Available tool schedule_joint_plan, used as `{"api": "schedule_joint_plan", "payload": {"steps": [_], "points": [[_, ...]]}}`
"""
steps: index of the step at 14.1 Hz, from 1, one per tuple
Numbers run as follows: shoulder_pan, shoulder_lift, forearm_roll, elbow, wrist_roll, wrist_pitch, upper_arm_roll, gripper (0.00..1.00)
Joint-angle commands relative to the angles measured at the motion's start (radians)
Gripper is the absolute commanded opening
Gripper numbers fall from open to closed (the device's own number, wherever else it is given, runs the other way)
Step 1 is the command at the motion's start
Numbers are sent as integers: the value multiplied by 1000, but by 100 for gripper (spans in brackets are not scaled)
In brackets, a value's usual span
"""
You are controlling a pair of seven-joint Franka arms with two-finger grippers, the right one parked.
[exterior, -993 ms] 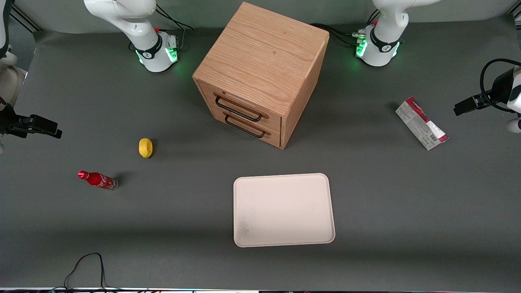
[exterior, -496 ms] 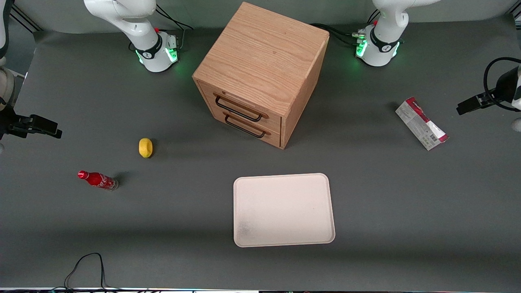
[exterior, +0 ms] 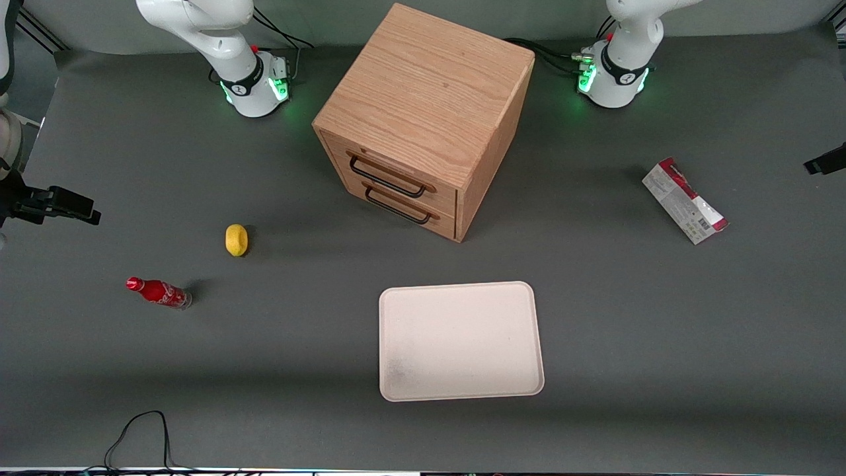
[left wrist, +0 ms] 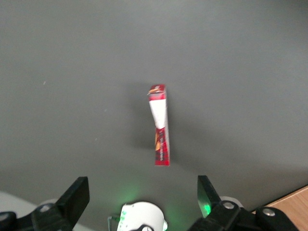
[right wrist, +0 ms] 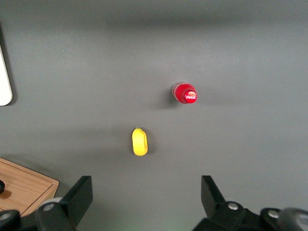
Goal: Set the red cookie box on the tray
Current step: 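Lower the open left gripper over the red-and-white cookie box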
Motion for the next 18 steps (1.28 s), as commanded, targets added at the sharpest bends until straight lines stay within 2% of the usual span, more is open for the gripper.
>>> {"api": "schedule_joint_plan", "payload": {"steps": [1, 3, 6, 13, 18], "points": [[14, 18, 16, 32, -3, -56, -10, 100], [11, 18, 20, 11, -35, -53, -11, 100], [-2, 15, 4, -113, -191, 31, -14, 100], [4, -52, 0, -653, -282, 578, -14, 100], [12, -40, 0, -926, -289, 953, -11, 100]]}}
